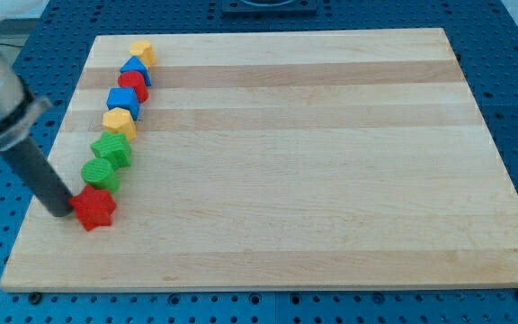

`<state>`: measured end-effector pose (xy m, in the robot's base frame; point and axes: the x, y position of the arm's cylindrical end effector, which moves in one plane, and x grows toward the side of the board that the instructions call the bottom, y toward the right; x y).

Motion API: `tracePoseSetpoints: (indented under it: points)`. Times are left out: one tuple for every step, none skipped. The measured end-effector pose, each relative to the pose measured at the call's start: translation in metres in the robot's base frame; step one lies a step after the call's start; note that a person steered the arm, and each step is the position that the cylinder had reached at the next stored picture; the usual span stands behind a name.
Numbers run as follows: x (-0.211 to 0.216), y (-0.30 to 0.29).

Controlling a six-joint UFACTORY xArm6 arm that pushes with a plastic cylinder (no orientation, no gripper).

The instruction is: Separate the red star from the line of blocks

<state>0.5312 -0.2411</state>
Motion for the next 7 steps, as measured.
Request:
tracePoseSetpoints:
  points:
    - [0.025,0.036]
    - [0.042,0.04]
    - [0.035,0.061]
    - [0.019,0.091]
    - [0.005,0.14]
    - [-0.013,0.179]
    - [-0.03,0.213]
